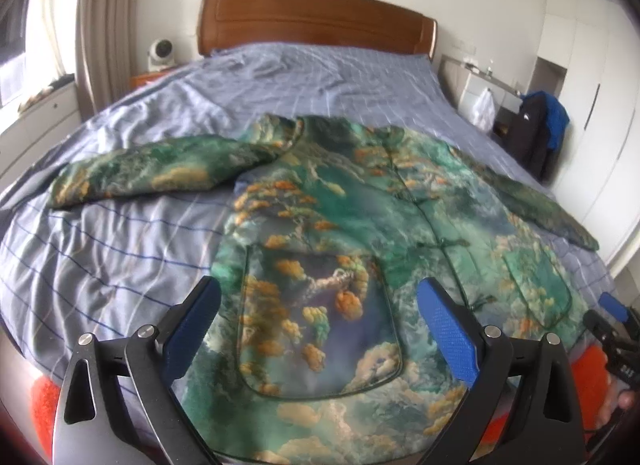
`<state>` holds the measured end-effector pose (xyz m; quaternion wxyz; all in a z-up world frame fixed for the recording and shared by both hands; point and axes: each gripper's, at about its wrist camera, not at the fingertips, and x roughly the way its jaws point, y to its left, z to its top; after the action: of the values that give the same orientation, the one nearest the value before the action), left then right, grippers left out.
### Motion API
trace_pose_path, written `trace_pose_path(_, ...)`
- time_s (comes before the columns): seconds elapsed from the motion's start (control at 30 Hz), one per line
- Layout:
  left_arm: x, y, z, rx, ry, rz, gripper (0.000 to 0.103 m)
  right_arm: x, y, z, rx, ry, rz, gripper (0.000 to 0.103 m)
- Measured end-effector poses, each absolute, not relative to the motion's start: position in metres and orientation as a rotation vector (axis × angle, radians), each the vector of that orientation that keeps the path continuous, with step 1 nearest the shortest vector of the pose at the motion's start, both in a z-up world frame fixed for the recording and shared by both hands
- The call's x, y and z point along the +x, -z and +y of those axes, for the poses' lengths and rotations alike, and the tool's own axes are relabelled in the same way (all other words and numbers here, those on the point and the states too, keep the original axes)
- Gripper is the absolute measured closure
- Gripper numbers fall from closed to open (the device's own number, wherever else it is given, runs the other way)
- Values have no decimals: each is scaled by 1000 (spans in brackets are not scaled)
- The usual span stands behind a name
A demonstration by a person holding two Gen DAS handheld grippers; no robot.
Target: Fold large clothes
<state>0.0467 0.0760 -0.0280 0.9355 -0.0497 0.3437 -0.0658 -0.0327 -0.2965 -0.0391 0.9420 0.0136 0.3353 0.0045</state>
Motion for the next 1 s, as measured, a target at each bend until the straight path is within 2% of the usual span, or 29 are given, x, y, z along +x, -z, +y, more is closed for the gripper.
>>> trace_pose_path(0.17,36,21,64,-34,139,619,3,-38,32,-290,20,-32,648,16)
trace_pose_path(0.57,28,33,37,-22,271,704,3,-40,34,-287,28,-63,651,14)
trace_pose_path(0.63,28,33,36,-12,262,707,0,-41,35,-286,31,-72,650,14)
trace_pose_path(1.0,32,30,47,-44,202,682,0,-39,40,-280,26,-92,675,12)
